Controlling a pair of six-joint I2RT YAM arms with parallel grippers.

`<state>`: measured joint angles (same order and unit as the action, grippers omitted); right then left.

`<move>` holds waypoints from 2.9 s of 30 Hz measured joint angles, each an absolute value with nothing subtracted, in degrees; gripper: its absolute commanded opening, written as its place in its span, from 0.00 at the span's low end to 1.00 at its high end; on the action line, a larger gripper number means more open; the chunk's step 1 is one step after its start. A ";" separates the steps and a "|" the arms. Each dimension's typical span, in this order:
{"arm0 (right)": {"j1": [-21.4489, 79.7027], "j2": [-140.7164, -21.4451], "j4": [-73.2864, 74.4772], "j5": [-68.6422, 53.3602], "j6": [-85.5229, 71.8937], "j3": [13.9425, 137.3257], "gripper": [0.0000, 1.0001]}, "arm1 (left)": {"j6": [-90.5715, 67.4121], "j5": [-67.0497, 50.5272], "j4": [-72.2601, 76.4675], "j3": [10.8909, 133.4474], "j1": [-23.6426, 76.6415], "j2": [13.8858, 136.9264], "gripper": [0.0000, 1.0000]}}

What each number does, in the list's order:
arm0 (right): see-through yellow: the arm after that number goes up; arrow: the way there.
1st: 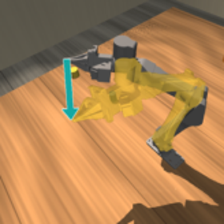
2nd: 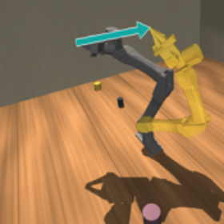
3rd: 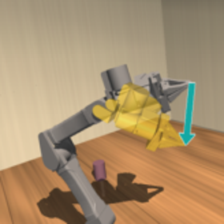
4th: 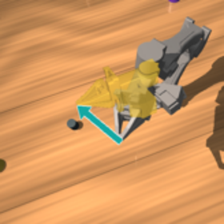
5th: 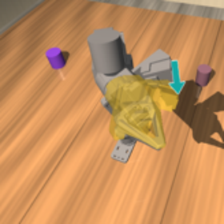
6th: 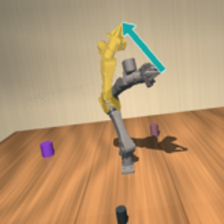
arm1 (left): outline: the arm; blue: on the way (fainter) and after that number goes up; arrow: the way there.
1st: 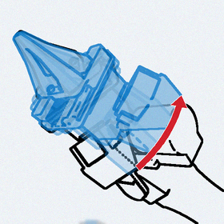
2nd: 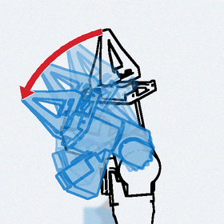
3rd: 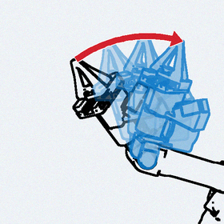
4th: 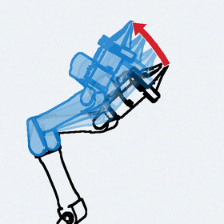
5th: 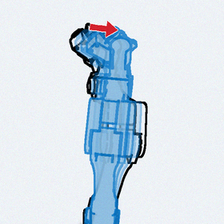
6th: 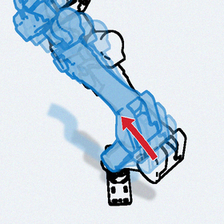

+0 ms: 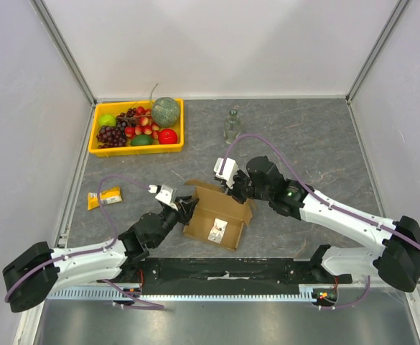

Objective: Fold the paper box

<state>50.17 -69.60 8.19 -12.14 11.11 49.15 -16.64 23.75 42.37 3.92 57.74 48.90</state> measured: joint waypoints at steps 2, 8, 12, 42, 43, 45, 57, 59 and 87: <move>50.30 -69.47 8.19 -12.14 11.11 49.15 0.00 | -16.99 23.57 41.39 3.64 57.74 47.68 0.31; 50.52 -69.32 8.10 -11.79 10.57 49.12 0.00 | -17.54 22.74 39.31 3.36 57.74 46.52 0.26; 50.81 -69.32 8.10 -11.05 10.24 49.12 0.00 | -17.69 22.28 39.13 3.36 57.74 47.90 0.16; 47.79 -67.07 2.83 0.78 10.15 51.66 0.65 | -17.76 35.99 31.70 6.59 57.89 49.52 0.02; 46.50 -65.71 1.63 1.43 8.88 49.95 0.66 | -17.56 36.14 31.79 6.59 57.89 49.32 0.02; 44.12 -64.27 0.49 2.26 6.92 47.79 0.65 | -16.82 36.07 32.08 6.59 57.89 49.21 0.02; 34.33 -65.82 -2.94 -5.63 1.04 44.66 0.66 | -9.50 33.34 33.34 10.61 54.87 51.31 0.02; 34.26 -65.82 -3.01 -6.79 0.95 43.97 0.66 | -9.41 32.01 33.41 11.35 53.25 51.83 0.02; 31.97 -76.27 -15.75 -13.19 -2.00 38.48 0.41 | -9.39 20.27 33.08 13.34 44.29 55.59 0.02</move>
